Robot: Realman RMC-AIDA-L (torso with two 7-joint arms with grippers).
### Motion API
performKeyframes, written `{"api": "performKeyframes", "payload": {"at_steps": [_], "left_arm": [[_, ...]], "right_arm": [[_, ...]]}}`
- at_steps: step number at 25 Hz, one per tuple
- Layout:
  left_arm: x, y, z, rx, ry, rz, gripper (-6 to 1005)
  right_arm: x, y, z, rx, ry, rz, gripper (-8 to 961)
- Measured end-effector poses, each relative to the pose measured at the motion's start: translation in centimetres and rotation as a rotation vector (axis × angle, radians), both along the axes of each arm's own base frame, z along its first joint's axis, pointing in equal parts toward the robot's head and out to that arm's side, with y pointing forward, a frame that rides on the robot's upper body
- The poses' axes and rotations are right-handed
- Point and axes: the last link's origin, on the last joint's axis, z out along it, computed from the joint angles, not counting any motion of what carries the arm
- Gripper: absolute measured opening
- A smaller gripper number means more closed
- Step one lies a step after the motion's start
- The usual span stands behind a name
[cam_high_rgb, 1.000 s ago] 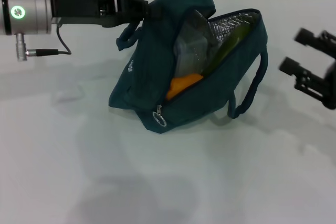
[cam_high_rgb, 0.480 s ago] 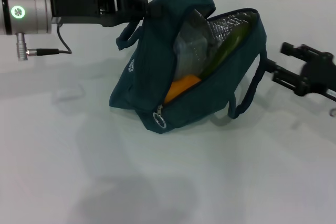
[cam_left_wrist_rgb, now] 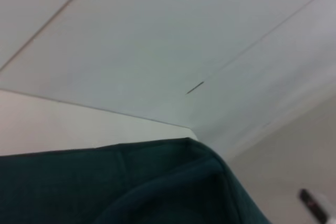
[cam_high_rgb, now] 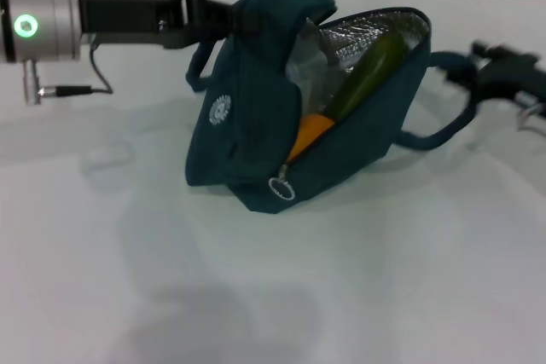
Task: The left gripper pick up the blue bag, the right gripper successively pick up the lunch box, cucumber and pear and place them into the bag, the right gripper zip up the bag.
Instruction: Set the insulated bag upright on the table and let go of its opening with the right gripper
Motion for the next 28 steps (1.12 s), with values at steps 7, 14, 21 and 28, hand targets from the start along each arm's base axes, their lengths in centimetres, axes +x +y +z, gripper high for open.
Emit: {"api": "performKeyframes", "payload": {"at_steps": [7, 14, 21, 28], "left_arm": [[-1.7, -1.1, 0.0, -0.002, 0.000, 0.040, 61], [-2.5, -3.6, -1.0, -0.092, -0.099, 0.025, 61], [-3.2, -7.0, -2.6, -0.191, -0.280, -0.016, 61], [-5.1, -8.0, -3.7, -0.108, -0.253, -0.007, 61]], "right_arm": [[0.8, -4.5, 6.4, 0.350, 0.238, 0.204, 622], [-3.0, -6.2, 6.2, 0.180, 0.342, 0.429, 621], [-4.8, -7.4, 5.5, -0.087, 0.440, 0.448, 621], [-4.4, -7.7, 5.1, -0.180, 0.442, 0.411, 621]]}}
